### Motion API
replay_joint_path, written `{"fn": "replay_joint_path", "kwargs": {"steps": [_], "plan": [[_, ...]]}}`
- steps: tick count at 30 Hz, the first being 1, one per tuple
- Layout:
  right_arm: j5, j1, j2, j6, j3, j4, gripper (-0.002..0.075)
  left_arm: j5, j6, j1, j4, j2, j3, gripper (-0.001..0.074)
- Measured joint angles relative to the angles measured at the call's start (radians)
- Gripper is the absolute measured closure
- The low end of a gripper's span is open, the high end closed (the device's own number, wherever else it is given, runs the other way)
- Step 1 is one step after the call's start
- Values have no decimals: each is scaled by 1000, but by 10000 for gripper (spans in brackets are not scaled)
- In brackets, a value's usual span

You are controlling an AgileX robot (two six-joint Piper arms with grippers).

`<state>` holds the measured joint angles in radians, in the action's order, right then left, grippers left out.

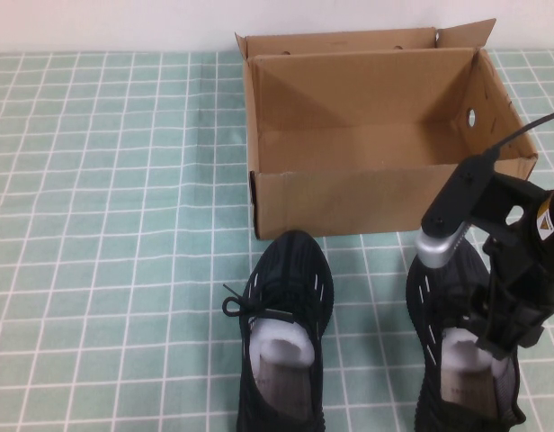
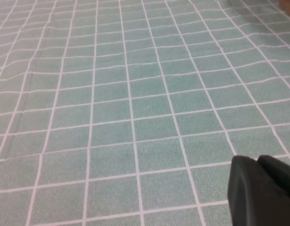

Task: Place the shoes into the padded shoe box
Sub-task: Pick up the shoe from the table

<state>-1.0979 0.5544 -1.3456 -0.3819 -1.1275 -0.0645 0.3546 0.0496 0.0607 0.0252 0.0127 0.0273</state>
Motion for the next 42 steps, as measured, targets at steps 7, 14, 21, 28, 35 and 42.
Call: {"fn": "replay_joint_path", "kwargs": {"steps": [7,14,21,28,35,42], "plan": [[3,0,0,-2,7,0,313,0,0,0,1,0,0,739],[33,0,0,-10,50,6,313,0,0,0,1,0,0,739],[107,0,0,-10,65,3,314,0,0,0,2,0,0,740],[115,0,0,-10,65,-10,344,0,0,0,2,0,0,739],[104,0,0,-10,65,2,344,0,0,0,2,0,0,739],[106,0,0,-10,71,14,344,0,0,0,2,0,0,740]]}}
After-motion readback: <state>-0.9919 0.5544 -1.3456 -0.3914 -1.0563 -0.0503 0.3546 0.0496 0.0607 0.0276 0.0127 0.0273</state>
